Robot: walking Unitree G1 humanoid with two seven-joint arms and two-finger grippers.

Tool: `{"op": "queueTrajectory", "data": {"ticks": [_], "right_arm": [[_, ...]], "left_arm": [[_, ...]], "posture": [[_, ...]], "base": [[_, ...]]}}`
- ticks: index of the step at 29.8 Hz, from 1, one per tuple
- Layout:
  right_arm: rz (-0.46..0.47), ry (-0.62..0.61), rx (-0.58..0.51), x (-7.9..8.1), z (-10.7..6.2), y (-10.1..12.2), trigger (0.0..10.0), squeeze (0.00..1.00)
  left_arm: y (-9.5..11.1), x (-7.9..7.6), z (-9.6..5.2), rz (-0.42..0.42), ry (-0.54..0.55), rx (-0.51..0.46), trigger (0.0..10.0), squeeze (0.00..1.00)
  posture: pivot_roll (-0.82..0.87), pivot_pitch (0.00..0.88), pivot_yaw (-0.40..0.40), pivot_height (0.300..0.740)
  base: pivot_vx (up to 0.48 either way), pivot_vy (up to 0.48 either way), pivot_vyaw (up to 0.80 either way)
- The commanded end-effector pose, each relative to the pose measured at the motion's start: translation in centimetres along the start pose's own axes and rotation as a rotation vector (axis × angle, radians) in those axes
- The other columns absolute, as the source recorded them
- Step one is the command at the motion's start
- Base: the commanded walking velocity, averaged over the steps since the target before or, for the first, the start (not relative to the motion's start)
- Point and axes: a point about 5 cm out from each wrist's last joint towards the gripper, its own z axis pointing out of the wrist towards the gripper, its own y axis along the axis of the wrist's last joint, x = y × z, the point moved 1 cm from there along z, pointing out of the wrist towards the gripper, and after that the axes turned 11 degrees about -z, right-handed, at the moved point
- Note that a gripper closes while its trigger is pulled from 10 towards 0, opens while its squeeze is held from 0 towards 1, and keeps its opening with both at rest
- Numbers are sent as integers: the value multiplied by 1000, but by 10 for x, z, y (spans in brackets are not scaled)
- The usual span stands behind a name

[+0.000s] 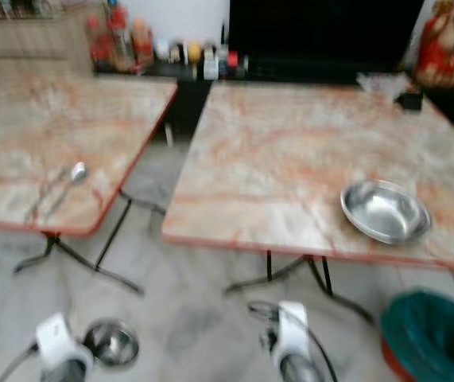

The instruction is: Setting the table

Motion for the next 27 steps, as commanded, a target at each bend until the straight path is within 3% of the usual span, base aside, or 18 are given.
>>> {"op": "queueTrajectory", "data": {"ticks": [1, 4, 11, 27], "right_arm": [[4, -32, 15, -12, -2, -5, 10000, 0], [13, -34, 13, -12, -2, -5, 10000, 0], [15, -36, 8, -12, -2, -5, 10000, 0], [10, -33, 7, -13, -2, -4, 10000, 0]], "left_arm": [[-8, -6, -1, 20, -8, 26, 10000, 0], [-9, -6, -1, -1, -11, 29, 10000, 0], [-13, -11, -2, 42, -21, 33, 10000, 0], [-10, -10, -1, 45, -13, 19, 10000, 0]], "posture": [[58, 0, 9, 740], [53, 0, 8, 740], [47, 0, 6, 740], [49, 0, -1, 740]], "base": [[0, 0, 0], [0, 0, 0], [0, 0, 0], [0, -391, 0]]}}
